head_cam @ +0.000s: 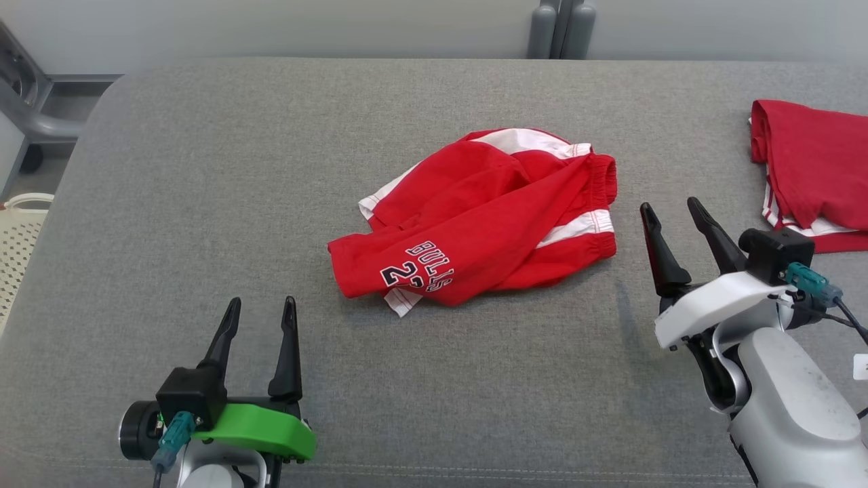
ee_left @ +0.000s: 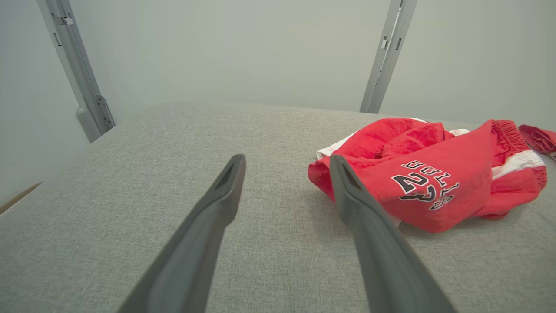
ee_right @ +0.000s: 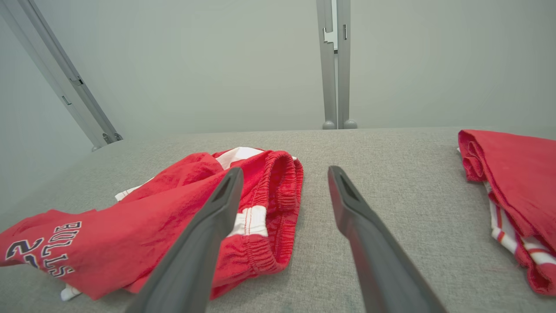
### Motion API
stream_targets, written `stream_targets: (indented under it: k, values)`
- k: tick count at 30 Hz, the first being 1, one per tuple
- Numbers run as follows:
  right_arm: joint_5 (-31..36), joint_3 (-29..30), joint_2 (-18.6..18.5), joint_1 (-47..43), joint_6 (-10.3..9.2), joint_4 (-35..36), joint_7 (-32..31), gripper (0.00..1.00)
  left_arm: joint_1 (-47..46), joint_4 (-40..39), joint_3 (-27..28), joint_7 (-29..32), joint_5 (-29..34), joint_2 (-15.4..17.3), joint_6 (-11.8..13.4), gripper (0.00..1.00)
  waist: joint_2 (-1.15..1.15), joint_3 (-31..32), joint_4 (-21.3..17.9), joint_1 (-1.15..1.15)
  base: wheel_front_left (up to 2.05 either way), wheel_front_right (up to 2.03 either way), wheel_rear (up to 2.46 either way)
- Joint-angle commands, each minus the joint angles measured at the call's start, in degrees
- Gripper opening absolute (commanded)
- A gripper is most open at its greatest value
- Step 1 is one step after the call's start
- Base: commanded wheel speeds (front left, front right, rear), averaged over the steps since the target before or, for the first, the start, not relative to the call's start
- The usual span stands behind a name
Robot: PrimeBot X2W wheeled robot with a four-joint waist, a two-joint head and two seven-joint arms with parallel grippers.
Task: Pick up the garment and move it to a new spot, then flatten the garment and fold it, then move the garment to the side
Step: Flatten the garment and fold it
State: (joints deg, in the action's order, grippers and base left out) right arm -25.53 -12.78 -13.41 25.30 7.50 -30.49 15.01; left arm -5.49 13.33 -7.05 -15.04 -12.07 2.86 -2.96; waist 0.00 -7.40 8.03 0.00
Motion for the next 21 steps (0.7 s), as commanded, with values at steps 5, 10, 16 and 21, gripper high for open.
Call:
stream_targets:
  k: [5,10,16,21]
  values:
    - [2.89,2.56,1.31,-4.29,-0.01,4.33,0.19,1.00,1.63,1.48,-0.16,-0.13,-0.57,0.10,-0.39,1.00,0.00,0.46,-1.36,0.00,0.00,0.00,0.00]
    - [4.60,3.72,2.98,-7.07,-0.02,7.07,0.19,1.00,1.48,5.15,-1.30,-0.07,-0.87,0.11,-1.13,1.00,0.00,0.35,-2.74,0.00,0.00,0.00,0.00]
    - [5.69,3.31,4.05,-6.88,-0.02,7.93,0.20,1.00,-0.99,9.48,-2.70,-0.08,-1.34,0.11,-1.98,1.00,0.00,-0.70,-5.73,0.00,0.00,0.00,0.00]
    - [6.35,3.08,4.47,-6.16,-0.02,8.57,0.20,1.00,-3.68,13.23,-3.92,-0.07,-1.73,0.12,-2.55,1.00,0.00,-2.04,-8.90,0.00,0.00,0.00,0.00]
